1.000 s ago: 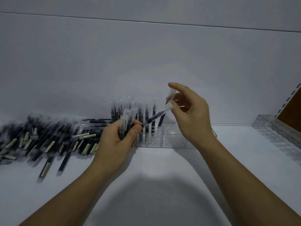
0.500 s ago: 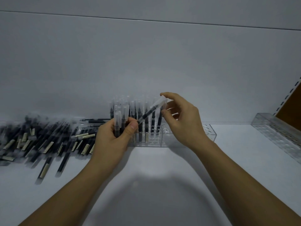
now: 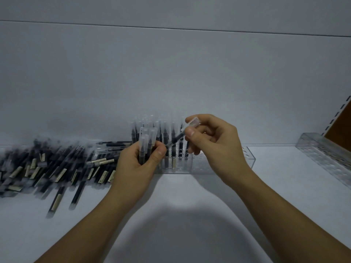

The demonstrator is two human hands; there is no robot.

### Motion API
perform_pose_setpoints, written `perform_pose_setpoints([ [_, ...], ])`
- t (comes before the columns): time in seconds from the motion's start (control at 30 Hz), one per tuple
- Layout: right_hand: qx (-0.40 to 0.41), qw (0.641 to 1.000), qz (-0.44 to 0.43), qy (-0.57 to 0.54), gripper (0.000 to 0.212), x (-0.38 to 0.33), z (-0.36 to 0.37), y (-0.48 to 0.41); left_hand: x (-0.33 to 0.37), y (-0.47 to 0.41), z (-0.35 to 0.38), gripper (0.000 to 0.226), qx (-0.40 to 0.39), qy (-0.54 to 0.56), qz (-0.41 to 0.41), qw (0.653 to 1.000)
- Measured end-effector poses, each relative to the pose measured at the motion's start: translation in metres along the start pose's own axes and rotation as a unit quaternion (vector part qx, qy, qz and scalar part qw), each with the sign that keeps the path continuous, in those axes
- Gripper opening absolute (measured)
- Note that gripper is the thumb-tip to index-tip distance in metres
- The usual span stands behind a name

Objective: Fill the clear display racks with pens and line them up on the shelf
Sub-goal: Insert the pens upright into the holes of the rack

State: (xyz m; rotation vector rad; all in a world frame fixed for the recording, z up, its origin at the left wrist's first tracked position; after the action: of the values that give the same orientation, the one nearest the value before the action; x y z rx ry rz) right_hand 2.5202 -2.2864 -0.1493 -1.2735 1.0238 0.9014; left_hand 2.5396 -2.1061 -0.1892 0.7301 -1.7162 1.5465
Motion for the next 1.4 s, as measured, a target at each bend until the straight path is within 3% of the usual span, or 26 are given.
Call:
perform_pose_setpoints([
  [0.17,0.012,0.998,0.045,-0.038,0.005,0.006,-0.001,-0.003,0.000,-0.001,0.000,0.011,-0.037,-0.056,0.033,0.997],
  [0.33,0.035,0.998,0.045,-0.008,0.005,0.005,-0.005,-0.004,0.001,0.006,0.011,0.014,-0.142,-0.161,0.095,0.972],
  [0.5,0.057,0.996,0.046,-0.053,0.009,-0.001,-0.017,-0.006,-0.002,0.006,0.007,0.014,-0.130,-0.203,0.091,0.966],
  [0.63,0.074,0.992,0.040,-0.091,0.009,-0.003,-0.027,-0.009,-0.007,0.004,0.002,0.021,-0.121,-0.174,0.050,0.976],
  [0.87,0.143,0.989,-0.010,-0.020,0.021,-0.004,-0.039,-0.011,-0.008,0.009,0.012,0.031,-0.121,-0.026,0.023,0.992],
  [1.0,0.142,0.988,-0.027,0.051,0.027,-0.005,-0.038,-0.009,-0.010,0.008,0.011,0.029,-0.104,-0.006,0.034,0.994],
  [1.23,0.142,0.984,-0.070,0.080,0.049,-0.009,-0.035,-0.008,-0.006,0.007,0.011,0.018,-0.101,-0.012,0.043,0.994],
  [1.4,0.166,0.975,-0.108,0.102,0.050,-0.008,-0.029,-0.005,-0.006,0.006,0.008,0.014,-0.086,0.039,0.033,0.995],
])
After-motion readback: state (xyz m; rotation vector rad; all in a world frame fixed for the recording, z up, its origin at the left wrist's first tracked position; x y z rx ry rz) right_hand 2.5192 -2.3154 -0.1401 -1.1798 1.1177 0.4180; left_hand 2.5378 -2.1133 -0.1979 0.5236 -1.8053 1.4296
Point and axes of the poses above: each hand's wrist, its own y-axis away from the middle knuckle, its own z-axis out of the palm, x = y × z, the point moved 6 cm from there along -y, towards the middle knuckle, and after that the axes turned 12 degrees about z, right-handed, at the moved point
